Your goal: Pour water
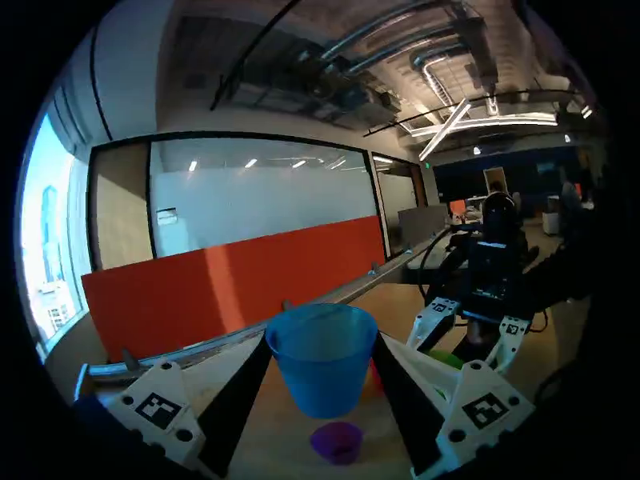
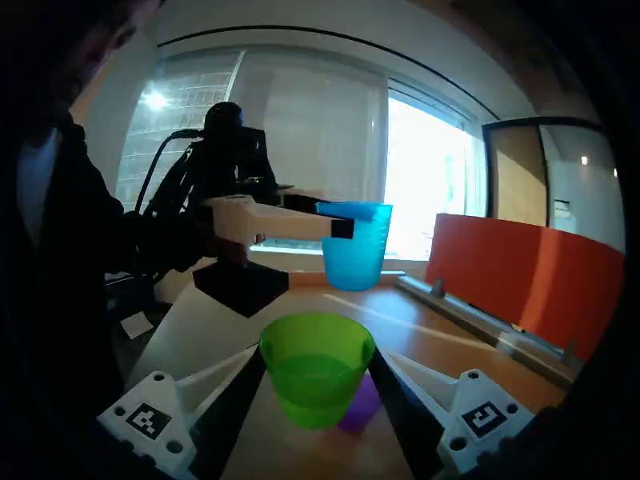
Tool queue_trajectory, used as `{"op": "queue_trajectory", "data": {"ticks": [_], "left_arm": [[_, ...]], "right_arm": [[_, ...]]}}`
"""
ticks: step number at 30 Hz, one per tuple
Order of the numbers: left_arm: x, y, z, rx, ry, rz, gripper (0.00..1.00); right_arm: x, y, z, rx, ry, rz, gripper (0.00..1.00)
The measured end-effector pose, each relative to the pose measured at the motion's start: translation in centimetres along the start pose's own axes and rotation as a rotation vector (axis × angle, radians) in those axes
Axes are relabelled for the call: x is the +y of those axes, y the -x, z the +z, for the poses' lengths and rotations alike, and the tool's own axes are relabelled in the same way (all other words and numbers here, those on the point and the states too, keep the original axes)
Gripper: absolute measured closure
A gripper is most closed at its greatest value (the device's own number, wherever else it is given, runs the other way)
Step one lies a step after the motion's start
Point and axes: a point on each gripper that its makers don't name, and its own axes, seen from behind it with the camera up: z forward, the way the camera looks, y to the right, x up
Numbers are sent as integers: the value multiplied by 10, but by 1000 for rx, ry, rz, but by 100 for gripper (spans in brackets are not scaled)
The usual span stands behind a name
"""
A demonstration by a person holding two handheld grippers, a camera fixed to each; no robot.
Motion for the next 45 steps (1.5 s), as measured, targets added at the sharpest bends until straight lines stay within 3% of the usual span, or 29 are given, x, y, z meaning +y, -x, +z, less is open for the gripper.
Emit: {"op": "queue_trajectory", "data": {"ticks": [3,14,32,45], "left_arm": [[-3,2,0,-4,-4,-42,14],[-2,17,1,-44,16,-90,14],[3,64,-7,-187,48,-69,13],[21,99,-15,-270,88,-56,13]], "right_arm": [[0,-1,0,1,2,0,10],[-1,-1,-3,-6,2,-1,10],[5,12,-14,-63,11,30,10],[1,34,-22,-149,1,42,9]]}}
